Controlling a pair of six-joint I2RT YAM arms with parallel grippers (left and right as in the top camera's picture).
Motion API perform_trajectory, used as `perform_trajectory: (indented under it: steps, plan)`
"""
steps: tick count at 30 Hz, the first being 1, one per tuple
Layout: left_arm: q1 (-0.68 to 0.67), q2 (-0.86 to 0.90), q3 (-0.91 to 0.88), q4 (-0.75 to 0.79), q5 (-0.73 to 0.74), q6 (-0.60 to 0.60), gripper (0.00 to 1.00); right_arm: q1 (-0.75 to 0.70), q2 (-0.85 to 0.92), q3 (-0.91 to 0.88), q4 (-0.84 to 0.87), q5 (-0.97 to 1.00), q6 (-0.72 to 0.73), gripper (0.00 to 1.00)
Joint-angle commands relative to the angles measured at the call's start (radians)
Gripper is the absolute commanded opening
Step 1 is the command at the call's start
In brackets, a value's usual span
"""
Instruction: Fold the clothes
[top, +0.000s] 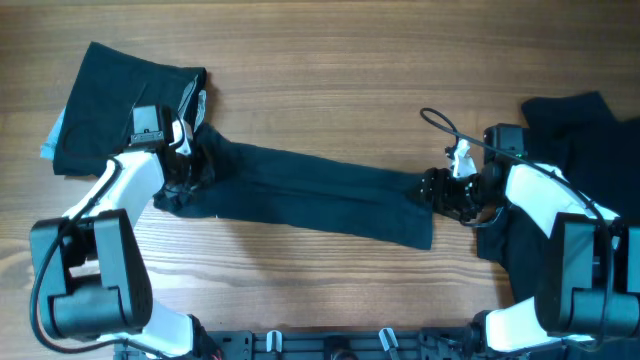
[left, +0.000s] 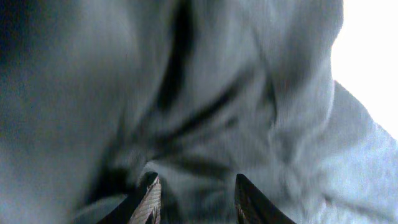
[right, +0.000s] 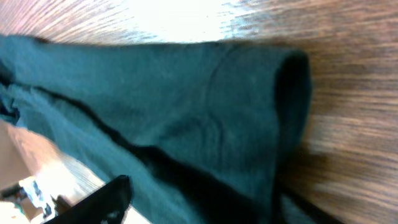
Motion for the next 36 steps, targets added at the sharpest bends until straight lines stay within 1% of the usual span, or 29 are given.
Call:
perform_trajectory:
  steps: [1, 5, 6, 7, 10, 13, 15, 17, 21, 22, 23, 26, 27, 30, 32, 36]
  plan:
    - [-0.001, -0.136, 0.061, -0.068, 0.041, 0.025, 0.39, 0.011, 0.025, -0.055, 0.01, 0.046, 0.031, 0.54]
    - [-0.001, -0.311, 0.08, -0.087, 0.041, 0.025, 0.39, 0.011, 0.024, -0.055, 0.03, 0.049, 0.021, 0.27]
    - [-0.001, -0.364, 0.08, -0.089, 0.041, 0.025, 0.4, 0.011, 0.024, -0.05, 0.037, 0.049, 0.007, 0.13]
    - [-0.001, -0.409, 0.08, -0.091, 0.041, 0.025, 0.4, 0.008, 0.024, -0.039, 0.038, 0.058, 0.007, 0.05]
    - [0.0, -0.512, 0.08, -0.095, 0.04, 0.025, 0.42, -0.031, 0.019, 0.011, 0.008, 0.076, 0.009, 0.04]
    - [0.0, -0.576, 0.08, -0.102, 0.04, 0.025, 0.43, -0.102, 0.009, 0.095, -0.073, 0.107, 0.009, 0.04]
    - [-0.001, -0.593, 0.08, -0.103, 0.04, 0.025, 0.43, -0.156, 0.0, 0.167, -0.144, 0.165, 0.017, 0.04]
    - [-0.001, -0.598, 0.08, -0.109, 0.041, 0.025, 0.43, -0.196, -0.01, 0.244, -0.205, 0.178, 0.014, 0.04]
    - [-0.001, -0.595, 0.08, -0.127, 0.041, 0.025, 0.43, -0.187, -0.024, 0.37, -0.32, 0.179, -0.021, 0.04]
    - [-0.001, -0.595, 0.08, -0.129, 0.041, 0.025, 0.43, -0.168, -0.024, 0.39, -0.343, 0.182, -0.02, 0.04]
    - [-0.001, -0.596, 0.08, -0.137, 0.041, 0.024, 0.43, -0.103, -0.024, 0.404, -0.362, 0.174, 0.004, 0.04]
    - [-0.001, -0.595, 0.08, -0.151, 0.041, 0.025, 0.43, 0.0, -0.024, 0.404, -0.356, 0.152, 0.041, 0.04]
    - [-0.001, -0.595, 0.08, -0.154, 0.041, 0.025, 0.43, 0.051, -0.024, 0.404, -0.344, 0.151, 0.079, 0.04]
    - [-0.001, -0.595, 0.08, -0.168, 0.041, 0.025, 0.43, 0.239, -0.024, 0.404, -0.256, 0.117, 0.18, 0.04]
    - [-0.001, -0.596, 0.08, -0.173, 0.041, 0.025, 0.43, 0.313, -0.024, 0.404, -0.206, 0.119, 0.215, 0.04]
    - [-0.001, -0.596, 0.08, -0.174, 0.041, 0.025, 0.44, 0.446, -0.022, 0.404, -0.117, 0.193, 0.319, 0.04]
